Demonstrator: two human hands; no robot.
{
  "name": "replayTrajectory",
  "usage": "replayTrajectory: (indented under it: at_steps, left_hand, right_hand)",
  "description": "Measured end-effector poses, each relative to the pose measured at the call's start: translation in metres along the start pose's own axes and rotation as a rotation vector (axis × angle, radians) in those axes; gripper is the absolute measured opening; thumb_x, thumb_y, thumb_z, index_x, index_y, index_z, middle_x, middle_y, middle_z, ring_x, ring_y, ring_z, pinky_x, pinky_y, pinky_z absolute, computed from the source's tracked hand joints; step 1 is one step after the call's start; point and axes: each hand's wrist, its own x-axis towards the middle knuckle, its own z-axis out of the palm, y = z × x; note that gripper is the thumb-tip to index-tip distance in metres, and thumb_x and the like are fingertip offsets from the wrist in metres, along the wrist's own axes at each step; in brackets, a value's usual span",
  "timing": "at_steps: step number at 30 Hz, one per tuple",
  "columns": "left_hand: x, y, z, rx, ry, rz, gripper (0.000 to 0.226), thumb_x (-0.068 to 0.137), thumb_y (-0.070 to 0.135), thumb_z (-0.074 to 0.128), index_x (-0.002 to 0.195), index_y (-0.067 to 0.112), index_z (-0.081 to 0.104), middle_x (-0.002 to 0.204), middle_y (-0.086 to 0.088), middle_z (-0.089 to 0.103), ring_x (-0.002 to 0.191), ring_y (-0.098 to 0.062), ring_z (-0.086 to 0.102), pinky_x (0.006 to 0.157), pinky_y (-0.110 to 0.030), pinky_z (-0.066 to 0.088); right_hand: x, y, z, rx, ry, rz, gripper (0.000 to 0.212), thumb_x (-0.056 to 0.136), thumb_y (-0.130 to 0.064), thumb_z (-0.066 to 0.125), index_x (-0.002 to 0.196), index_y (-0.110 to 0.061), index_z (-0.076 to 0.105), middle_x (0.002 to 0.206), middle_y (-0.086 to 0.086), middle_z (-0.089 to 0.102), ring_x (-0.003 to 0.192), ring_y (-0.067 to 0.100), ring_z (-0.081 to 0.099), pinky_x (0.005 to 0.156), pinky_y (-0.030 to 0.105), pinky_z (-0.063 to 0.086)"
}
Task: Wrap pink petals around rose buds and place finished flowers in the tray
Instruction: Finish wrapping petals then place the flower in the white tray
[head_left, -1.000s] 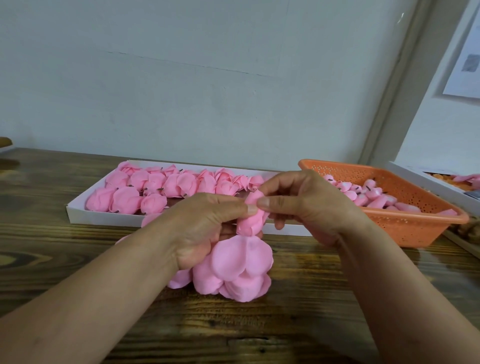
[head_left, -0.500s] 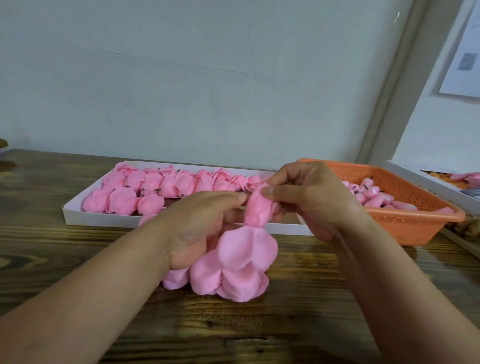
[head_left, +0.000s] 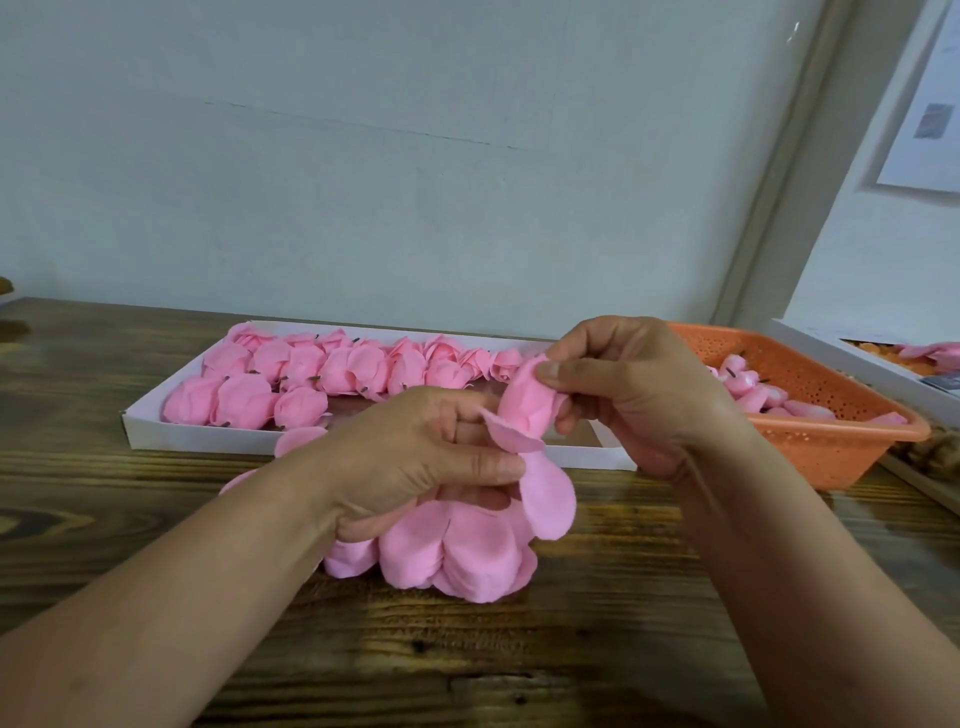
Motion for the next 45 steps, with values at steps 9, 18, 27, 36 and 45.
replayTrajectory:
  at_steps: [9,18,27,36,45]
  left_hand:
    - [0.004,-0.001,0.000,-0.042,0.112,-0.055,0.031,0.057,0.020,0.077,0.086,0.008,0.078,0.089,-0.014,0.074,0.078,-0.020,0.070,0.068,-0.026,0.058]
    - [0.006,-0.001,0.013,-0.051,0.416,-0.069,0.048,0.063,0.028,0.073,0.107,0.012,0.064,0.092,-0.011,0.073,0.073,-0.020,0.072,0.063,-0.029,0.059]
    - [0.008,-0.012,0.022,0.362,0.703,0.220,0.016,0.089,0.019,0.065,0.081,0.031,0.060,0.074,0.000,0.074,0.070,-0.020,0.071,0.073,-0.047,0.059]
    - [0.008,-0.009,0.020,0.118,0.590,0.070,0.013,0.086,0.017,0.066,0.093,0.017,0.076,0.084,-0.004,0.076,0.084,-0.019,0.072,0.085,-0.040,0.057]
    - [0.008,-0.003,0.013,-0.122,0.513,-0.068,0.028,0.074,0.014,0.068,0.100,0.005,0.072,0.083,-0.015,0.073,0.079,-0.026,0.065,0.083,-0.038,0.055]
  right_hand:
    - [-0.001,0.002,0.005,-0.121,-0.056,0.012,0.024,0.079,0.020,0.055,0.065,0.002,0.062,0.053,0.013,0.061,0.039,0.018,0.053,0.041,0.022,0.046]
    - [-0.001,0.006,0.013,-0.134,0.018,0.048,0.024,0.079,0.016,0.057,0.063,-0.002,0.060,0.048,0.010,0.059,0.037,0.015,0.054,0.041,0.021,0.048]
    - [-0.002,0.014,0.031,-0.156,0.160,0.049,0.031,0.081,0.013,0.057,0.055,-0.003,0.056,0.039,0.004,0.055,0.033,0.012,0.051,0.040,0.019,0.047]
    - [-0.002,0.016,0.031,-0.195,0.208,0.068,0.029,0.080,0.015,0.053,0.058,-0.003,0.056,0.042,0.004,0.055,0.035,0.013,0.051,0.041,0.021,0.047]
    - [-0.001,0.009,0.018,0.007,0.025,0.201,0.020,0.079,0.016,0.051,0.069,0.003,0.062,0.057,0.011,0.061,0.049,0.019,0.060,0.051,0.025,0.054]
